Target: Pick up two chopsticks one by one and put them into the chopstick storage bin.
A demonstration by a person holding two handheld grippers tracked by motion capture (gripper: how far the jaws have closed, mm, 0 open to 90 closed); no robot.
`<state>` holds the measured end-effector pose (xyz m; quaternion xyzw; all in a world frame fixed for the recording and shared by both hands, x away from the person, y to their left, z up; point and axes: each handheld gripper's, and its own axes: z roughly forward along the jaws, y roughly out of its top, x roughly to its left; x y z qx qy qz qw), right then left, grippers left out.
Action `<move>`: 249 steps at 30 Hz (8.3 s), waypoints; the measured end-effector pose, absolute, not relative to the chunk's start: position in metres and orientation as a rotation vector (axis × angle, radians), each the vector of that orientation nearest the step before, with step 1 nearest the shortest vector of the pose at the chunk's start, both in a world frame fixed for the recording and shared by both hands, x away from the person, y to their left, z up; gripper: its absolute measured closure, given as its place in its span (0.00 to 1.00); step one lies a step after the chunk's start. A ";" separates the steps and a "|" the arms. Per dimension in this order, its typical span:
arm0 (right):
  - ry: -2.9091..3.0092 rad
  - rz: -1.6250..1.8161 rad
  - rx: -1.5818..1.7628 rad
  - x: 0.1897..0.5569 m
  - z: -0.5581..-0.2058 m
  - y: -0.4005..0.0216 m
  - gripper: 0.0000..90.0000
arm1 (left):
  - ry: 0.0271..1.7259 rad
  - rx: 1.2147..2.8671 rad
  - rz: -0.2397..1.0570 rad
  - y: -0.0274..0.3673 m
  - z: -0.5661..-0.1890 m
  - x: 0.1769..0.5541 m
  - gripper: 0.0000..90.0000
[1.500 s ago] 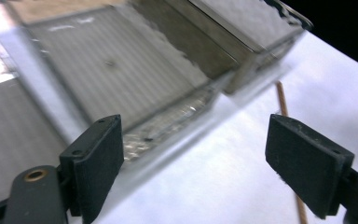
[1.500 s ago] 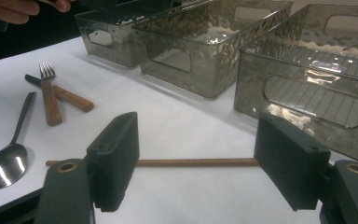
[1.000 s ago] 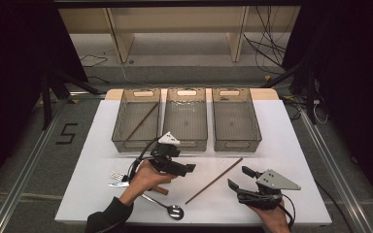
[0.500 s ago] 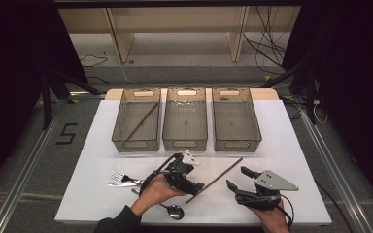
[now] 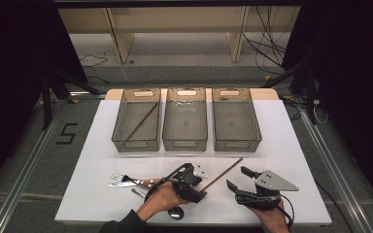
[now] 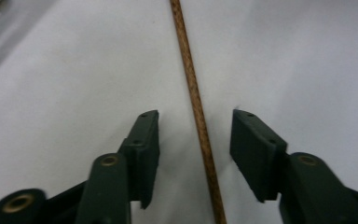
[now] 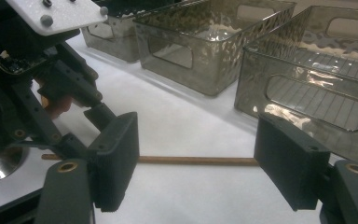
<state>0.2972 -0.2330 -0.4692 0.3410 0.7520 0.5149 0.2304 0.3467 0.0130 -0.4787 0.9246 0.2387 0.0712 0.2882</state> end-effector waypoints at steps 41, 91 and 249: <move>2.088 1.345 0.892 0.296 -0.471 -0.228 0.36 | 0.598 2.404 0.137 0.021 -0.471 0.347 0.95; 2.112 1.339 0.869 0.295 -0.472 -0.224 0.36 | 0.608 2.399 0.137 0.044 -0.444 0.355 0.95; 2.221 1.628 1.305 0.515 -0.360 0.009 0.95 | 0.767 1.894 0.442 0.146 -0.473 0.299 0.20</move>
